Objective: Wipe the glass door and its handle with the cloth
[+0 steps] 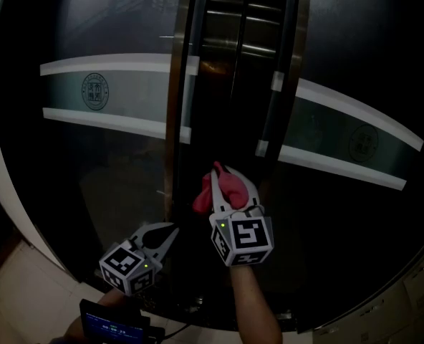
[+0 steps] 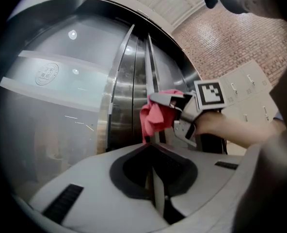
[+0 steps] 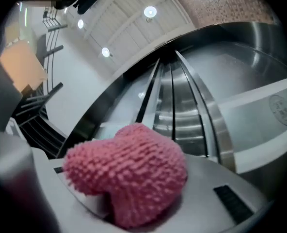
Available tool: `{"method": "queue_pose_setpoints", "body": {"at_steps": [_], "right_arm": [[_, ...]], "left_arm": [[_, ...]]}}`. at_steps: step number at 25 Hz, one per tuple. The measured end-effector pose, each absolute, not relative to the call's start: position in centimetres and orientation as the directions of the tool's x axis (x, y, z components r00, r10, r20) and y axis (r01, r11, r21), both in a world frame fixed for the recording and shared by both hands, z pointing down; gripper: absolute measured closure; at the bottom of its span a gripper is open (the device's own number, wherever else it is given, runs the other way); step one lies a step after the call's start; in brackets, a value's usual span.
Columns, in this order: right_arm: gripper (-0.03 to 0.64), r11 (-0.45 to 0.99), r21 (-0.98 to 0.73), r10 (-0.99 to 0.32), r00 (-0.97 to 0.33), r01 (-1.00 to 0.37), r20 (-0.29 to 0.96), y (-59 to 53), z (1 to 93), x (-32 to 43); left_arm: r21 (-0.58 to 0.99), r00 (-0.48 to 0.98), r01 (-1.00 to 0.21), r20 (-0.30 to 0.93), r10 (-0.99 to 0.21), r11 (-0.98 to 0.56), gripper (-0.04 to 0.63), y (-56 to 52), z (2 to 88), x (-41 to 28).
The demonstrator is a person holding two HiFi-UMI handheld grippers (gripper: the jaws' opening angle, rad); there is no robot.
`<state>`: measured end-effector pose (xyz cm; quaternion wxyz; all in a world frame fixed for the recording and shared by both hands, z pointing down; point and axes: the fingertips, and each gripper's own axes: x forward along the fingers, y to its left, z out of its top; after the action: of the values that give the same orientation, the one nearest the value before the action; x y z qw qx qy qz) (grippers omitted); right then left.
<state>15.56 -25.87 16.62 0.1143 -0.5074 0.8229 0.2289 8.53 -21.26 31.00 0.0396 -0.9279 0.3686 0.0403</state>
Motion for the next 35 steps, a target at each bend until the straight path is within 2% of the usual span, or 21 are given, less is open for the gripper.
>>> {"method": "queue_pose_setpoints", "body": {"at_steps": [4, 8, 13, 21, 31, 35], "right_arm": [[0.566, 0.422, 0.361, -0.691, -0.553, -0.832, -0.466, -26.7, 8.3, 8.6], [0.566, 0.447, 0.347, -0.641, -0.566, -0.825, -0.518, -28.1, 1.1, 4.3], [0.566, 0.428, 0.36, -0.658, -0.558, -0.829, -0.505, -30.2, -1.8, 2.1], [0.566, 0.414, 0.374, -0.707, -0.552, -0.829, -0.441, -31.3, 6.7, 3.1], [0.566, 0.465, 0.266, -0.806, -0.528, -0.844, -0.267, -32.7, 22.8, 4.0], [0.566, 0.478, 0.217, -0.819, -0.521, -0.851, -0.241, -33.2, 26.0, 4.1]], "left_arm": [[-0.048, 0.681, -0.731, -0.127, -0.722, -0.681, 0.581, -22.2, 30.7, 4.1], [-0.026, 0.633, -0.772, -0.122, -0.764, -0.636, 0.581, -22.3, 30.7, 0.2], [-0.036, 0.599, -0.799, -0.137, -0.789, -0.601, 0.581, -22.8, 30.7, -3.1], [-0.006, 0.608, -0.791, -0.124, -0.784, -0.612, 0.581, -22.6, 31.8, -3.1], [-0.003, 0.653, -0.755, -0.103, -0.751, -0.656, 0.581, -22.2, 33.2, -0.8], [-0.001, 0.658, -0.751, -0.096, -0.747, -0.661, 0.581, -22.0, 33.4, -0.6]]}}
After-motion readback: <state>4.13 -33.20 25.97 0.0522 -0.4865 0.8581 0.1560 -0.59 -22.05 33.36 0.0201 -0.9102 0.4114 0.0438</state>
